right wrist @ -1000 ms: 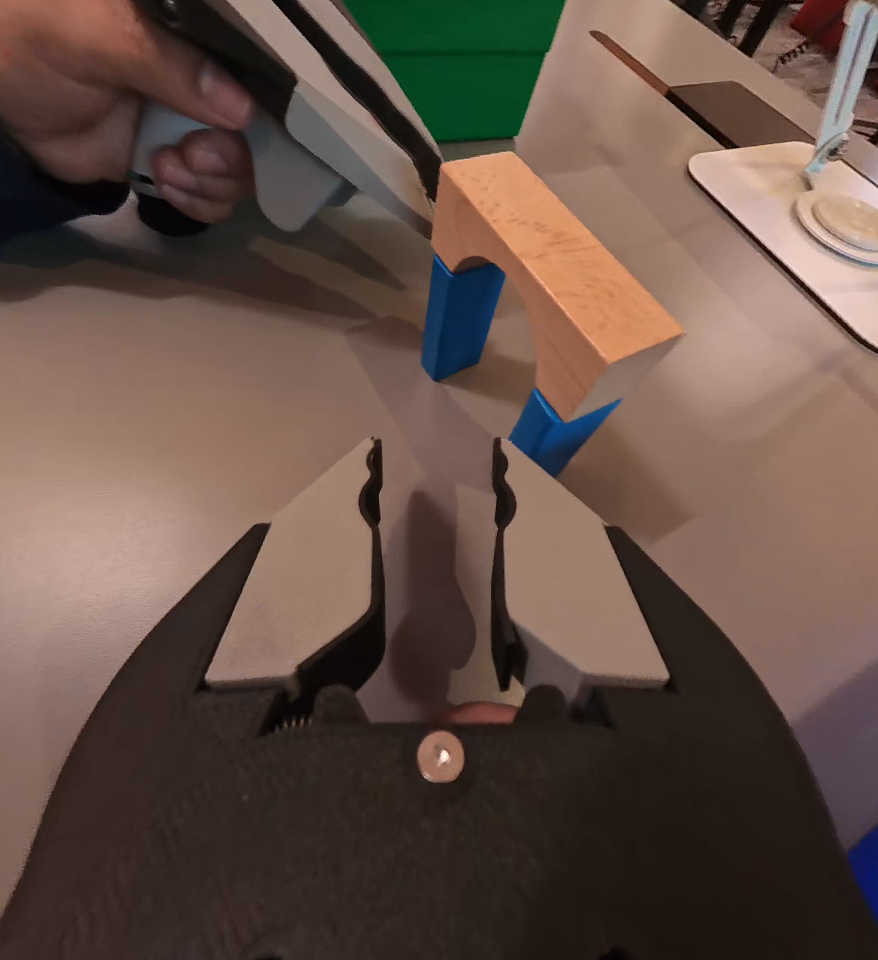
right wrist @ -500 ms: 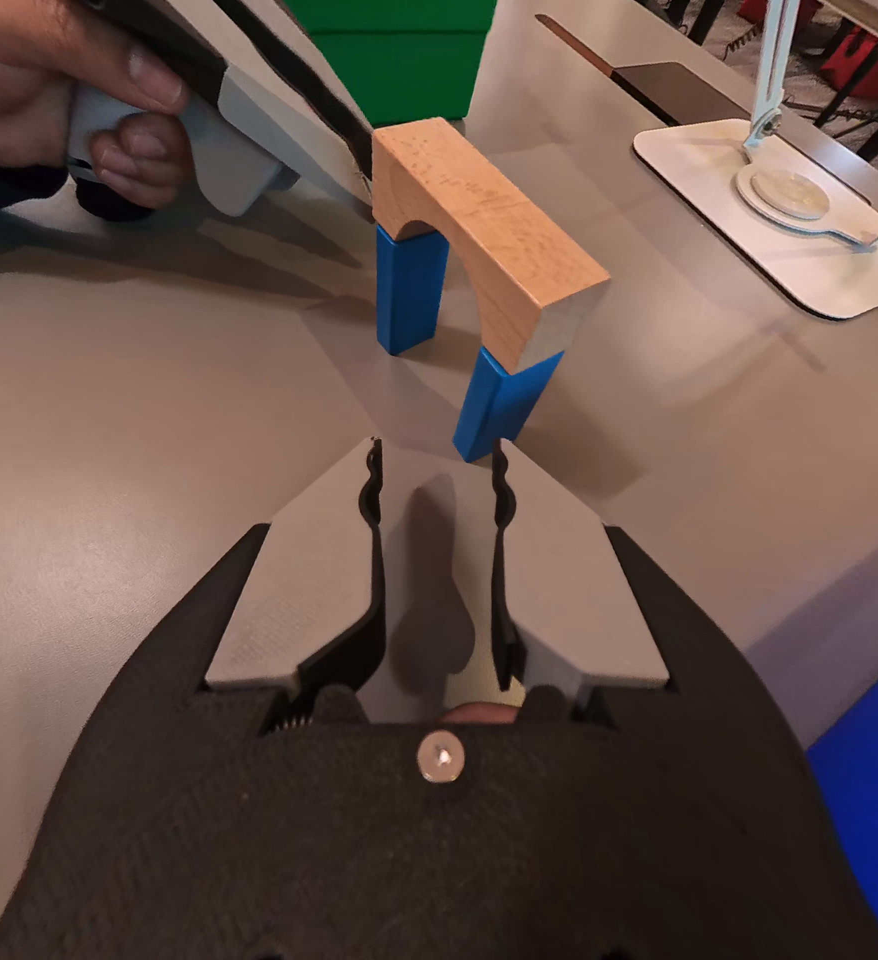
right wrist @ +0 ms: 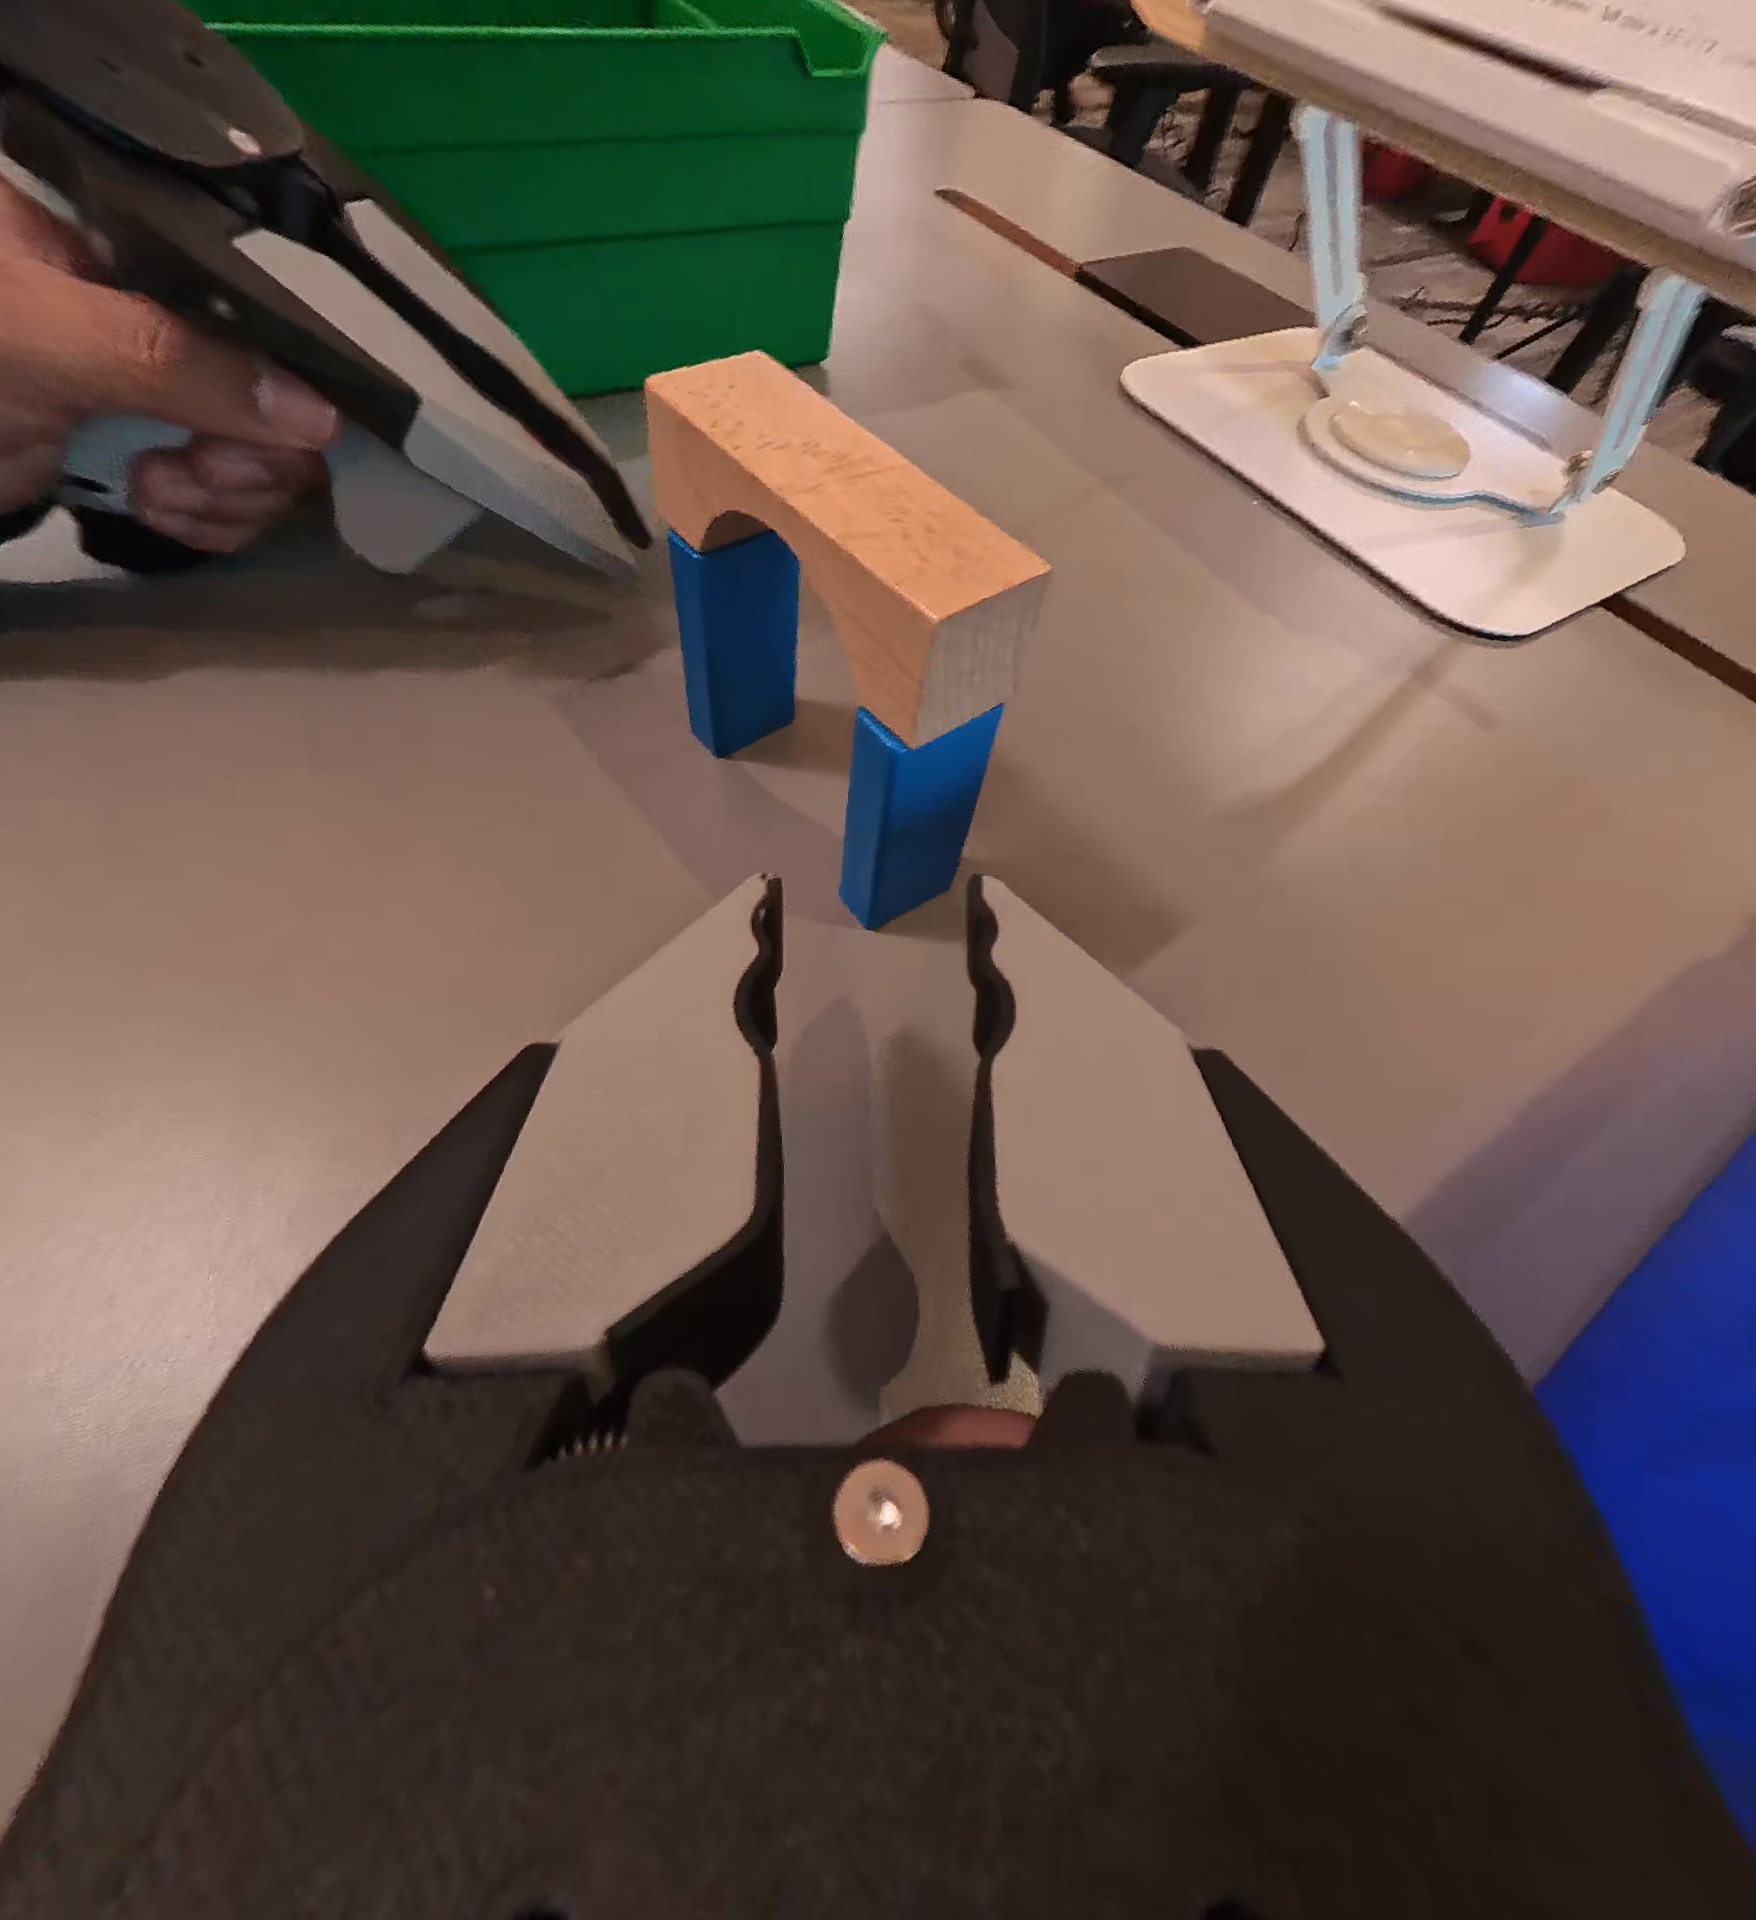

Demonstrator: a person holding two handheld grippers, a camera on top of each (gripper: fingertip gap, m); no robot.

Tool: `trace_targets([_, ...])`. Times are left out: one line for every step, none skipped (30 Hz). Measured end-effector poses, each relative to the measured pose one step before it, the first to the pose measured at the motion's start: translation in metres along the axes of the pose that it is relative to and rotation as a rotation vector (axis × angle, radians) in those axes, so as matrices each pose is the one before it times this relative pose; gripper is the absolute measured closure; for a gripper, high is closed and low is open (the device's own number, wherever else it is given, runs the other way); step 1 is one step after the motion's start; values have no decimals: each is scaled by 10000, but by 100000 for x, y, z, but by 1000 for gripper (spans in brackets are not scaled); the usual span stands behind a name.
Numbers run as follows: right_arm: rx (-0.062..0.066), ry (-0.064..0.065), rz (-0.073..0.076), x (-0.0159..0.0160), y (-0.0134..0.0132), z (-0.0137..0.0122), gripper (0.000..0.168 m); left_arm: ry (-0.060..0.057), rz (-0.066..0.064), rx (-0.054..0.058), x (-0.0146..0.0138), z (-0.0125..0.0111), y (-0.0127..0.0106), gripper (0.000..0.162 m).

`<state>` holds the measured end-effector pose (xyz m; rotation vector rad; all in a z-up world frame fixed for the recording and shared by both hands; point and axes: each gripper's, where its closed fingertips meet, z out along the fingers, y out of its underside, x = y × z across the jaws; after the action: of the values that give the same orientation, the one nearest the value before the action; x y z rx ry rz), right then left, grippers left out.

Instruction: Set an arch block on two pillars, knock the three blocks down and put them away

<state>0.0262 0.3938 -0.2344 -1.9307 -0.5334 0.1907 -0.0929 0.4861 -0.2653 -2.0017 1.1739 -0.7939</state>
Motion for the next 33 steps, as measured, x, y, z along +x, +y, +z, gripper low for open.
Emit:
trace_targets([88, 347, -116, 253, -122, -186, 135, -640, -31, -99, -861, -68, 194, 147])
trace_targets([45, 516, -70, 513, -51, -184, 135, -572, 22, -15, -671, -34, 31, 147])
trace_targets([-4, 638, -16, 719, 40, -191, 135, -591, 15, 28, -628, 13, -106, 148])
trace_targets([-29, 508, -30, 585, 86, -171, 133, -500, -41, 79, -435, 42, -210, 144])
trace_targets([-8, 357, -85, 400, 38, -177, 131, -251, -175, 157, 11, 46, -342, 134])
trace_targets([-13, 357, -104, 438, 49, -189, 130, 32, -296, 199, 488, 49, -398, 119])
trace_targets([-16, 366, -85, 492, 39, -181, 131, 140, -318, 147, 709, 131, -329, 102])
trace_targets([5, 228, -44, 319, 14, -137, 132, 86, -218, 37, 696, 305, -205, 96])
trace_targets([24, 92, 18, 148, -29, -116, 133, 79, -96, -45, 817, 485, -148, 98])
trace_targets([49, 138, 44, 237, -96, -127, 134, 106, -52, -15, 1002, 580, -319, 100])
trace_targets([86, 254, 14, 445, -166, -187, 135, 118, 9, 89, 1187, 534, -633, 109])
trace_targets([97, 310, 1, 557, -178, -211, 136, 238, 78, 172, 1553, 418, -930, 128])
trace_targets([107, 308, 40, 601, -170, -240, 137, 422, 81, 214, 1919, 332, -1092, 139])
trace_targets([123, 223, 86, 499, -188, -239, 137, 442, 29, 171, 1916, 377, -1084, 137])
trace_targets([117, 217, 137, 529, -159, -253, 137, 353, -7, 38, 1623, 492, -832, 128])
trace_targets([106, 231, 144, 557, -138, -252, 137, 285, 14, -84, 1254, 575, -539, 121])
trace_targets([137, 158, 109, 456, -181, -260, 137, 198, 63, -140, 819, 544, -264, 117])
trace_targets([154, 50, 92, 253, -197, -221, 137, 39, 111, -129, 311, 435, -67, 115])
trace_targets([91, -2, 92, 147, -103, -168, 138, -74, 130, -79, -94, 259, 87, 113])
trace_targets([-9, -48, 79, 42, 80, -58, 138, -75, 101, -33, -315, 101, 200, 112])
trace_targets([-65, -42, 60, 11, 122, 5, 138, -52, 56, 1, -444, -46, 290, 112])
trace_targets([-11, -25, 26, 7, 14, 25, 138, -45, 38, 9, -551, -166, 356, 112])
trace_targets([23, -25, 1, -31, -53, 22, 138, -38, 35, 6, -628, -245, 404, 111])
trace_targets([-4, -37, -15, -82, -13, 33, 138, -18, 19, 17, -679, -313, 409, 110])
trace_targets([-21, -77, -30, -166, 36, 56, 138, 19, -12, 37, -700, -352, 397, 109])
trace_targets([-49, -76, -22, -164, 82, 59, 137, 68, -47, 68, -679, -380, 353, 108])
trace_targets([-27, -81, -10, -156, 51, 55, 137, 124, -74, 78, -645, -394, 338, 107])
trace_targets([-5, -106, 16, -169, 38, 33, 137, 170, -94, 50, -580, -367, 374, 106])
trace_targets([-22, -181, 48, -250, 76, 53, 136, 243, -114, 3, -443, -354, 407, 106])
trace_targets([-6, -344, 77, -510, 60, 101, 135, 323, -174, -48, -264, -358, 403, 106])
trace_targets([38, -532, 96, -854, -8, 111, 134, 378, -228, -10, -102, -424, 205, 106])
trace_targets([63, -652, 63, -1119, -58, 162, 133, 282, -163, 96, -125, -534, -81, 106])
trace_targets([17, -762, -21, -1361, 4, 251, 133, 43, 8, 118, -295, -573, -228, 106])
